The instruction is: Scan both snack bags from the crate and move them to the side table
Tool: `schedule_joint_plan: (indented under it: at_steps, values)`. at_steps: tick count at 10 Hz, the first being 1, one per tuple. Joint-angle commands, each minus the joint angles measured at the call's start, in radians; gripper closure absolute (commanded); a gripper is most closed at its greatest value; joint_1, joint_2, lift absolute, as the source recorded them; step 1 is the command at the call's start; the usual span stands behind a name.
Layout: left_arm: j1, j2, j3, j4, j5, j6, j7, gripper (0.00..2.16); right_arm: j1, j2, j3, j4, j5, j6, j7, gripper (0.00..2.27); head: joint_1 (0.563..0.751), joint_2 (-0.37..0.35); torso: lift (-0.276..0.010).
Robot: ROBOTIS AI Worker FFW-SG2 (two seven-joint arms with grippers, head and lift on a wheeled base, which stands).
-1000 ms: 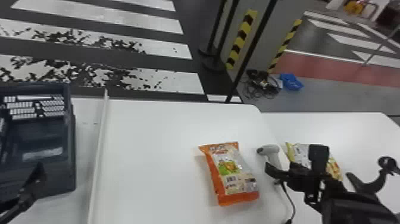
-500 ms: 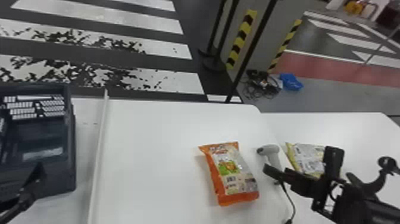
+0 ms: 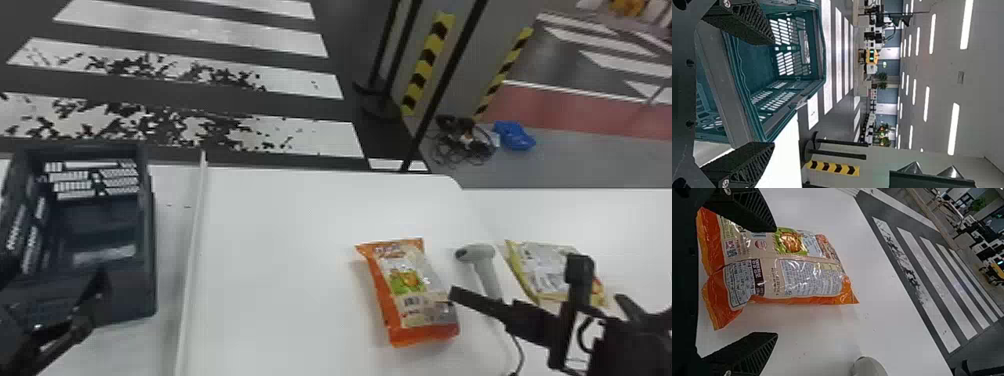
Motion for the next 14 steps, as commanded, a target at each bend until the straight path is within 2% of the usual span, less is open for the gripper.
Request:
schedule_joint_plan:
  at_steps: [1, 5, 6, 7, 8, 9, 10, 12, 14]
  values:
    - [-0.003, 0.002, 0.000, 0.002, 0.000, 0.000, 0.000, 0.08, -0.019, -0.009, 0.031, 0.030, 0.045, 0.004, 0.032, 0.05, 0.695, -0.271, -0.099]
    - [-0.006, 0.006, -0.002, 0.012, 0.006, -0.003, 0.002, 0.08, -0.065, -0.027, 0.111, 0.113, 0.120, -0.011, 0.074, 0.09, 0.695, -0.252, -0.099]
    - [-0.010, 0.006, -0.005, 0.017, 0.006, -0.003, 0.002, 0.08, -0.068, -0.027, 0.117, 0.114, 0.129, -0.014, 0.094, 0.33, 0.695, -0.244, -0.099]
    - [-0.012, 0.006, -0.006, 0.017, 0.006, -0.003, 0.002, 0.08, -0.073, -0.027, 0.123, 0.119, 0.151, -0.024, 0.132, 0.90, 0.695, -0.235, -0.099]
    - [-0.012, 0.006, -0.006, 0.017, 0.006, -0.003, 0.002, 0.08, -0.073, -0.027, 0.124, 0.127, 0.149, -0.024, 0.121, 1.94, 0.695, -0.227, -0.099]
    - [-0.012, 0.006, -0.006, 0.018, 0.006, -0.003, 0.002, 0.08, -0.073, -0.027, 0.117, 0.133, 0.155, -0.048, 0.131, 2.11, 0.695, -0.227, -0.099]
    - [-0.012, 0.006, -0.006, 0.018, 0.006, -0.003, 0.002, 0.08, -0.068, -0.027, 0.108, 0.131, 0.148, -0.060, 0.166, 2.24, 0.695, -0.230, -0.099]
    - [-0.012, 0.008, -0.006, 0.018, 0.006, -0.003, 0.002, 0.08, -0.062, -0.027, 0.074, 0.124, 0.108, -0.060, 0.198, 2.24, 0.695, -0.230, -0.099]
    - [-0.010, 0.008, -0.006, 0.018, 0.006, -0.003, 0.002, 0.08, -0.050, -0.021, 0.002, 0.093, 0.022, -0.054, 0.200, 2.24, 0.695, -0.233, -0.099]
